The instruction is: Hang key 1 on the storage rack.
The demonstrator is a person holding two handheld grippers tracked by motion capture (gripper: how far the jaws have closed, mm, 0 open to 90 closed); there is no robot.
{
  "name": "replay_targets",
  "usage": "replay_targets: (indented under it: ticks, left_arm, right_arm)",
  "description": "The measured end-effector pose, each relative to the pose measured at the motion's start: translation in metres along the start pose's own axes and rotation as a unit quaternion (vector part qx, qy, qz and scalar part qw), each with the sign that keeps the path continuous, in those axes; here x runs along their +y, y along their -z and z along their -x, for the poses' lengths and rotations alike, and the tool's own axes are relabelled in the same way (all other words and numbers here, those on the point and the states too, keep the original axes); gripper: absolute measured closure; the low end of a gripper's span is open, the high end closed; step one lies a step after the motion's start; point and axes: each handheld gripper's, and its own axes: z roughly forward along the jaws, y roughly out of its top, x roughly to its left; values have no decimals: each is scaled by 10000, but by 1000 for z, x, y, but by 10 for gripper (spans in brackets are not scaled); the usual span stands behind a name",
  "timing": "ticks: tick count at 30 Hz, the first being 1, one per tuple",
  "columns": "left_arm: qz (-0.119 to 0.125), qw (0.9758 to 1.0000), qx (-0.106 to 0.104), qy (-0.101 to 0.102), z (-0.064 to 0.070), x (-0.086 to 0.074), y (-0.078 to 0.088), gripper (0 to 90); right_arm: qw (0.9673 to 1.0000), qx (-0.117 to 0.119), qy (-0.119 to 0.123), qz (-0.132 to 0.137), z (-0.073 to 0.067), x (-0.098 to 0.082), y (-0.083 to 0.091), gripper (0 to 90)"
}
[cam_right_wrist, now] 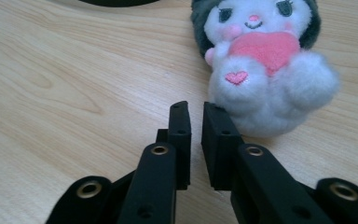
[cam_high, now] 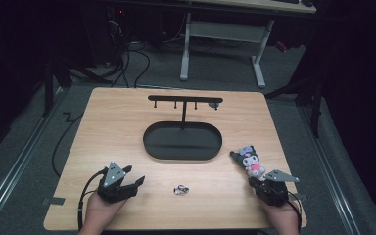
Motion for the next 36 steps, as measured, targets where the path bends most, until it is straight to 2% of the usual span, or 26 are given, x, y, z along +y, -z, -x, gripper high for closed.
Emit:
replay_targets:
  ticks: [1,2,3,5,6,7,11,13,14,18,22,24,26,28,31,32,33,36]
  left_arm:
    - [-38,10000,-70,-49,1,1,-2,387]
    - [-38,10000,-70,-49,1,1,-2,386]
    - [-107,9999,-113,-45,1,2,-4,380]
    - [-126,9998,-178,-11,1,4,-5,378]
    - [-126,9998,-178,-11,1,4,-5,377]
    - [-181,9997,-155,-100,1,4,-5,376]
    - [-209,9995,-143,-166,1,0,-4,365]
    - [-195,9996,-133,-153,1,-1,-6,350]
    - [-195,9996,-133,-153,1,-1,-6,345]
    - [-196,9994,-82,-289,4,-1,-7,342]
    - [-223,9994,-111,-251,3,-2,-11,342]
    - [-250,9993,-120,-232,3,-2,-13,342]
    - [-312,9991,-157,-242,4,-2,-15,346]
    - [-323,9988,-148,-349,6,-1,-16,347]
    - [-347,9984,-199,-404,6,0,-17,347]
    - [-347,9984,-199,-404,6,0,-17,347]
    - [-354,9983,-210,-407,5,0,-17,347]
    - [-333,9983,-220,-426,6,0,-17,351]
  right_arm:
    - [9999,122,-46,60,-2,0,1,755]
    - [9999,122,-46,60,-2,0,1,755]
    - [9996,241,-26,108,-7,1,1,715]
    - [9996,247,97,77,-13,2,0,686]
    - [9995,254,165,85,-15,3,-1,678]
    - [9995,238,206,78,-17,4,-2,671]
    - [9996,179,204,12,-21,6,-5,669]
    - [9996,193,181,-57,-23,7,-6,703]
    - [9995,169,255,-85,-24,8,-5,704]
    - [9992,196,313,-177,-26,12,-4,654]
    - [9972,253,495,-497,-30,14,-8,628]
    - [9967,277,496,-578,-31,14,-9,613]
    - [9959,377,419,-714,-29,18,-11,579]
    - [9944,450,449,-839,-28,22,-11,557]
    - [9933,482,384,-980,-28,27,-10,509]
    - [9933,482,384,-980,-28,27,-10,509]
    - [9918,590,288,-1097,-27,32,-10,503]
    - [9902,580,304,-1232,-27,35,-10,501]
